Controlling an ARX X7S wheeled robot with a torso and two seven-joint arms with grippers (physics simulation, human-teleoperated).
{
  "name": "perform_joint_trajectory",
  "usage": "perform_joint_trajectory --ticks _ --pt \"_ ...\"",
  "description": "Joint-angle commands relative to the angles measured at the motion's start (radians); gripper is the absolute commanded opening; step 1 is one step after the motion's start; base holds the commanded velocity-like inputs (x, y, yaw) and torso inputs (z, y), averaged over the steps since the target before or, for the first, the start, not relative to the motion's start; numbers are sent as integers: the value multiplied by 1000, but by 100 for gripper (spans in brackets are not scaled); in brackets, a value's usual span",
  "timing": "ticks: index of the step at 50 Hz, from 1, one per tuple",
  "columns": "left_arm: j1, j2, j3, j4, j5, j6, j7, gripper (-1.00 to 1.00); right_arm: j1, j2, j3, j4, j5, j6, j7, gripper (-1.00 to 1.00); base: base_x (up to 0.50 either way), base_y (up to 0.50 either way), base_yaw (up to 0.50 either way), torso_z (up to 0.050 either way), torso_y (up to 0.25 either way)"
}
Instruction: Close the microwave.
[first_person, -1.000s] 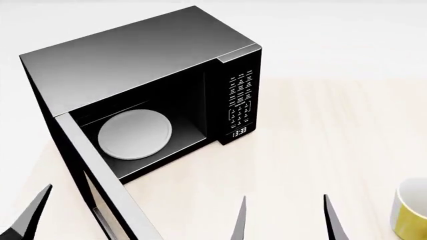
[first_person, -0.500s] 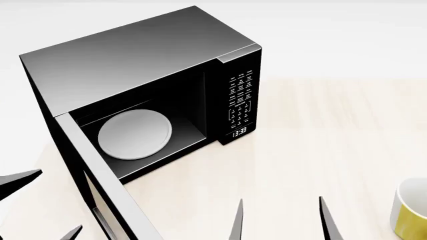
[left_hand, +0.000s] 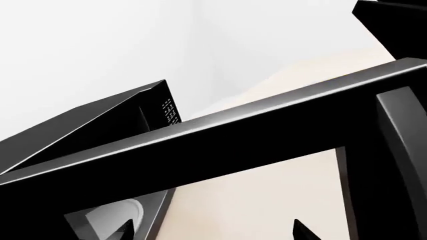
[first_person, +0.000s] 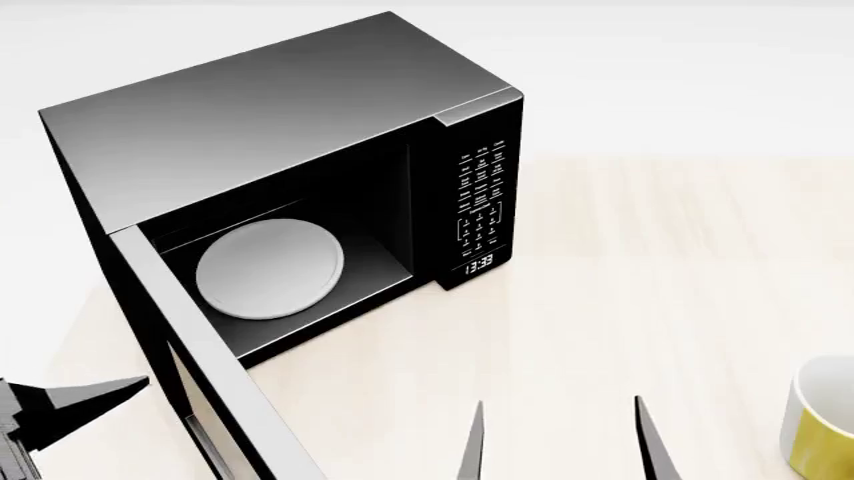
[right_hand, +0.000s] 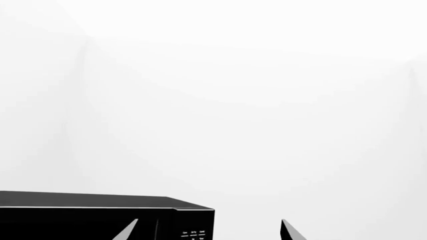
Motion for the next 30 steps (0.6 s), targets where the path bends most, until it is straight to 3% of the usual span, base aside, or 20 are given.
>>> perform_joint_trajectory --ticks 1,30 --pt "-34 69 10 -58 44 37 9 100 -2 -8 11 -8 -12 7 -11 100 0 0 0 0 0" --pt "-125 178 59 -175 102 92 -3 100 3 1 -2 10 -7 -2 2 100 0 0 0 0 0"
